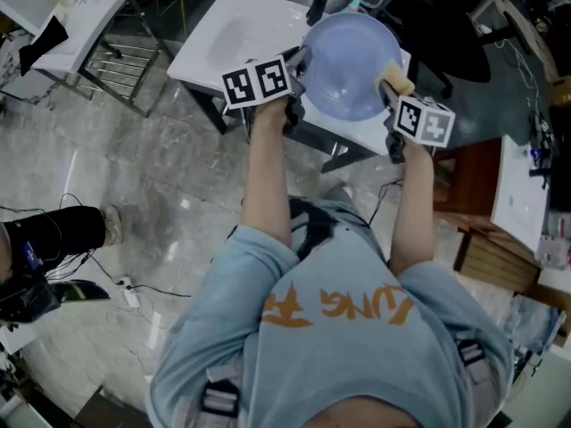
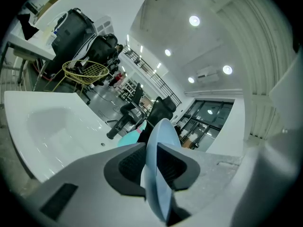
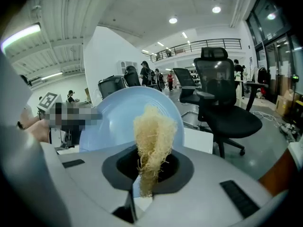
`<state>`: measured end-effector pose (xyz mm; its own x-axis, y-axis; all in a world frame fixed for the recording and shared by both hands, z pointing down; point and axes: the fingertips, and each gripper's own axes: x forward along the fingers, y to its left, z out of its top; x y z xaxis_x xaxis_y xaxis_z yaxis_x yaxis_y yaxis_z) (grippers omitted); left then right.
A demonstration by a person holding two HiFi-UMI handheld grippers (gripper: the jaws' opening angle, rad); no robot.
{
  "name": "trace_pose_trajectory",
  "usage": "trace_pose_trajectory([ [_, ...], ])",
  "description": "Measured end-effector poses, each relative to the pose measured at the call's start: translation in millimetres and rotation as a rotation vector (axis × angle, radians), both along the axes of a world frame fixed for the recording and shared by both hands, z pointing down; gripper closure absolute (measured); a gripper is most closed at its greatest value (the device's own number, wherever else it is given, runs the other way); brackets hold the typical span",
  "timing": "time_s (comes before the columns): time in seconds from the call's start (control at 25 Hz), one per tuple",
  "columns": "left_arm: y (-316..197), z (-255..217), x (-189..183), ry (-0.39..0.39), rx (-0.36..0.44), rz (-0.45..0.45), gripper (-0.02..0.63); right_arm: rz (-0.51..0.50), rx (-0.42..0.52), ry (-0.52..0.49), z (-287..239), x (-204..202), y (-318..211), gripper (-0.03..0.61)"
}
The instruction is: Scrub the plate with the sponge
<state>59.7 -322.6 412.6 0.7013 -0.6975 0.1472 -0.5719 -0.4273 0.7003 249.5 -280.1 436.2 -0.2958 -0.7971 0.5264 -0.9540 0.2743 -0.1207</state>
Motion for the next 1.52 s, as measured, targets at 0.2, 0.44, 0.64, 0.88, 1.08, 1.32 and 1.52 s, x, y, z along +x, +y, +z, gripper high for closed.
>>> trace_pose_trajectory([
  [0.2,-3.3,0.6,-4.3,0.024,-0.011,-0.036,0.557,-0.137,0.106,-0.109,-29.7,-48.0,-0.1,0.543],
  [0.44,-3.7,-3.1,-17.3,0.060,-0.009,-0.070,0.557,-0.382,0.078,-0.071,-28.3,-124.4,13.4,0.543],
  [0.64,3.4,1.2,-51.1,0.073,-0.013,-0.159,0.557,-0.501,0.056,-0.053,-18.0,-171.0,22.4,0.543],
  [0.88,12.5,13.2,-100.1,0.118,-0.036,-0.285,0.556,-0.609,0.018,-0.014,13.1,-223.5,37.5,0.543],
  [1.08,18.9,17.5,-120.5,0.140,-0.039,-0.333,0.555,-0.608,-0.010,0.019,28.6,-226.7,41.4,0.543],
  [1.32,20.3,26.0,-122.8,0.137,-0.056,-0.332,0.554,-0.542,-0.042,0.044,40.3,-198.8,38.3,0.543],
  [1.52,15.0,28.0,-109.8,0.135,-0.067,-0.313,0.552,-0.450,-0.061,0.040,44.2,-160.5,33.2,0.543],
])
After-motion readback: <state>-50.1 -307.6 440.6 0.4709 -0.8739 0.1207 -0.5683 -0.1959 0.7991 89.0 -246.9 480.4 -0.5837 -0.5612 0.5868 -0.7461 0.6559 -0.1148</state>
